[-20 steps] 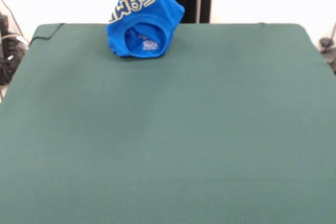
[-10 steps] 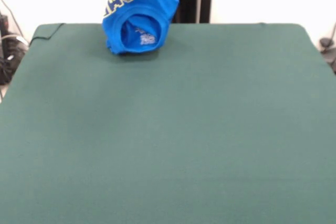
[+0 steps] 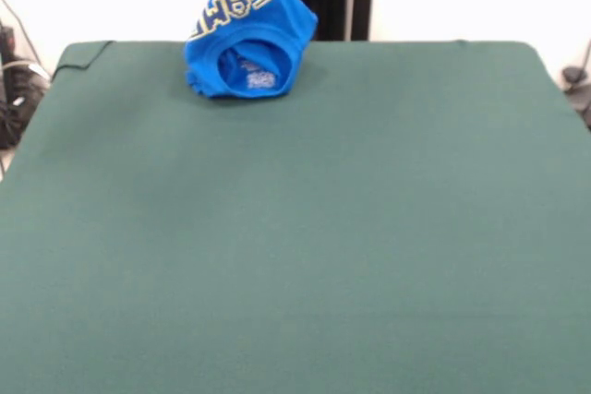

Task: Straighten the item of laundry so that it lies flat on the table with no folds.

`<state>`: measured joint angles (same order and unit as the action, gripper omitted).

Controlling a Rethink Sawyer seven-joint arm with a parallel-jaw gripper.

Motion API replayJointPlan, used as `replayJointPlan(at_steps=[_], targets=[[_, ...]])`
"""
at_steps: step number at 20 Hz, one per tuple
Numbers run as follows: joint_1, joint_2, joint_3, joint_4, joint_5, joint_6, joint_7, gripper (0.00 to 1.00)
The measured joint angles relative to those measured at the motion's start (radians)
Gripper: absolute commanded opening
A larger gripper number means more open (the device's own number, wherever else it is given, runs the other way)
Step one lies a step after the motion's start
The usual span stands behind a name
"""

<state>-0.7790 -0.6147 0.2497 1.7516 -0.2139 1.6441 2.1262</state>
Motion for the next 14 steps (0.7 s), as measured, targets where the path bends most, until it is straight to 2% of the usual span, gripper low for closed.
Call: replayJointPlan(at_steps=[7, 14], targets=[[0.056, 0.056, 0.000, -0.058, 0.000, 0.115, 0.000, 0.00], [0.101, 0.103, 0.016, -0.190, 0.000, 0.278, 0.000, 0.00]])
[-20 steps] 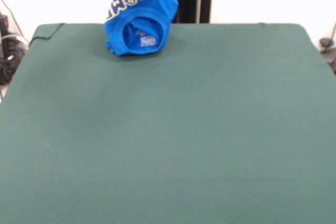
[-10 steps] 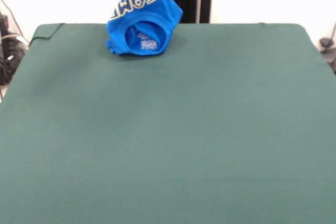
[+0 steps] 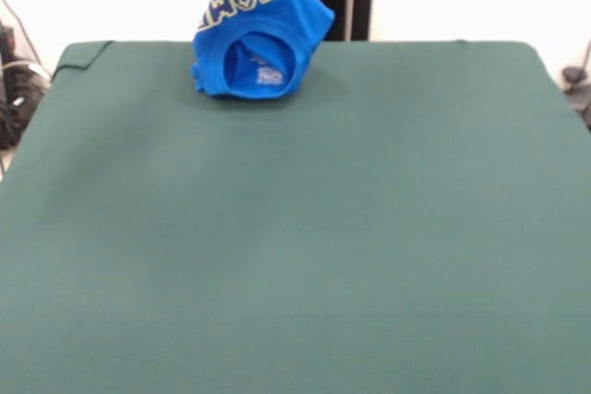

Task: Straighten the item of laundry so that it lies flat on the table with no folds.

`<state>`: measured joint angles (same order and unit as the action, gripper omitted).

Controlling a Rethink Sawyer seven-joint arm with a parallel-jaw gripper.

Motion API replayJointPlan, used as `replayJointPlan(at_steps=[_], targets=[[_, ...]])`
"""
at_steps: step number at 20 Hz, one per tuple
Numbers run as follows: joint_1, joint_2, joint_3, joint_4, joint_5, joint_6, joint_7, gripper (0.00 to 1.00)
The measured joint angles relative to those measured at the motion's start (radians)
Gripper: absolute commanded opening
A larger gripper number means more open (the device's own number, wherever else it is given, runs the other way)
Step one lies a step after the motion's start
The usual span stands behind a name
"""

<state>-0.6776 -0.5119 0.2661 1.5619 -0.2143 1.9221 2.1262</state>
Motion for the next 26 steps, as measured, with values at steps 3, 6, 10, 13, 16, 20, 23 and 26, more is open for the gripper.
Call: replayJointPlan(at_steps=[3, 6, 10, 13, 16, 20, 23, 26], targets=[[0.017, 0.017, 0.010, -0.070, 0.000, 0.067, 0.000, 0.00], [0.030, 0.042, 0.018, -0.148, -0.001, 0.114, 0.000, 0.00], [0.041, 0.080, 0.037, -0.244, -0.002, 0.148, 0.000, 0.00], [0.050, 0.114, 0.049, -0.319, -0.007, 0.170, 0.000, 0.00], [0.059, 0.150, 0.055, -0.389, -0.020, 0.193, 0.000, 0.00], [0.072, 0.186, 0.062, -0.460, -0.049, 0.226, 0.000, 0.00], [0.081, 0.207, 0.069, -0.512, -0.072, 0.275, 0.000, 0.00], [0.085, 0.219, 0.077, -0.554, -0.091, 0.333, 0.000, 0.00]])
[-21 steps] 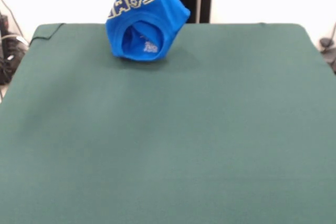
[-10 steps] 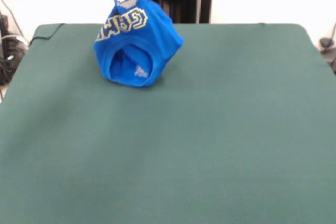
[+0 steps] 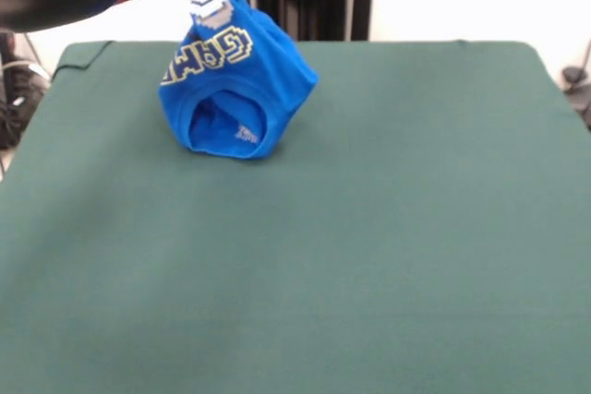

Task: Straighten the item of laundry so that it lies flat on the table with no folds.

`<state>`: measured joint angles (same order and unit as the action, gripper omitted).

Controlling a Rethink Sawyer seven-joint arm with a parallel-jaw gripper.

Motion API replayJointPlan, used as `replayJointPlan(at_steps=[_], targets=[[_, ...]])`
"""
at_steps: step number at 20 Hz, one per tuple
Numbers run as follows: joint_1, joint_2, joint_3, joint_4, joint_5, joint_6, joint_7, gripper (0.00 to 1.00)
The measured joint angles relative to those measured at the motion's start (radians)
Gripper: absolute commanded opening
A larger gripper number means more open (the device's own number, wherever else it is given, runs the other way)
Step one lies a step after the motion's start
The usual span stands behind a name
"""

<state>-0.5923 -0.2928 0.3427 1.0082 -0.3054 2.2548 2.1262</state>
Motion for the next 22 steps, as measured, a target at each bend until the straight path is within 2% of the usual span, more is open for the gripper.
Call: replayJointPlan(at_steps=[9, 22], targets=[[0.002, 0.007, 0.059, -0.134, -0.087, 0.197, 0.000, 0.00], [0.002, 0.012, 0.156, -0.263, -0.252, 0.286, 0.000, 0.00]])
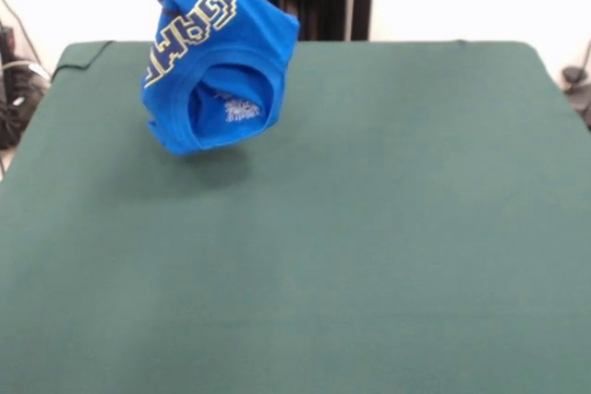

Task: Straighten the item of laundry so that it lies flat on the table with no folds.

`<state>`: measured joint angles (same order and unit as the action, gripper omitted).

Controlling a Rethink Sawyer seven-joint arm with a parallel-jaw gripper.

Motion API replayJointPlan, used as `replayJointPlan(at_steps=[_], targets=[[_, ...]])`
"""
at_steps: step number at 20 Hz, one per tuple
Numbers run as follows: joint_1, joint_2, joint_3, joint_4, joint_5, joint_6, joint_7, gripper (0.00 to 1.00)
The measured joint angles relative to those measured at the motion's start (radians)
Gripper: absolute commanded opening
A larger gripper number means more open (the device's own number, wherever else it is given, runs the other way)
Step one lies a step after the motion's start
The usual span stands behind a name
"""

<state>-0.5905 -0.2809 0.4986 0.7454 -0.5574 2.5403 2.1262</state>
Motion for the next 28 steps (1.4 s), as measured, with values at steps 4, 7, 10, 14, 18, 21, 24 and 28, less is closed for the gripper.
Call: replayJointPlan(at_steps=[4, 7, 10, 14, 18, 21, 24, 28], targets=[[0.000, 0.010, 0.016, -0.034, -0.022, -0.001, 0.000, 0.00], [-0.001, 0.021, 0.016, -0.039, -0.011, -0.013, 0.000, 0.00], [-0.004, 0.034, 0.016, -0.039, 0.009, -0.042, 0.000, 0.00], [-0.010, 0.064, 0.016, -0.032, 0.066, -0.161, 0.000, 0.00], [-0.014, 0.089, 0.009, -0.002, 0.135, -0.318, 0.000, 0.00], [-0.014, 0.106, 0.001, 0.029, 0.177, -0.435, 0.000, 0.00], [-0.014, 0.134, -0.003, 0.073, 0.232, -0.571, 0.000, 0.00], [-0.014, 0.157, -0.006, 0.118, 0.286, -0.649, 0.000, 0.00]])
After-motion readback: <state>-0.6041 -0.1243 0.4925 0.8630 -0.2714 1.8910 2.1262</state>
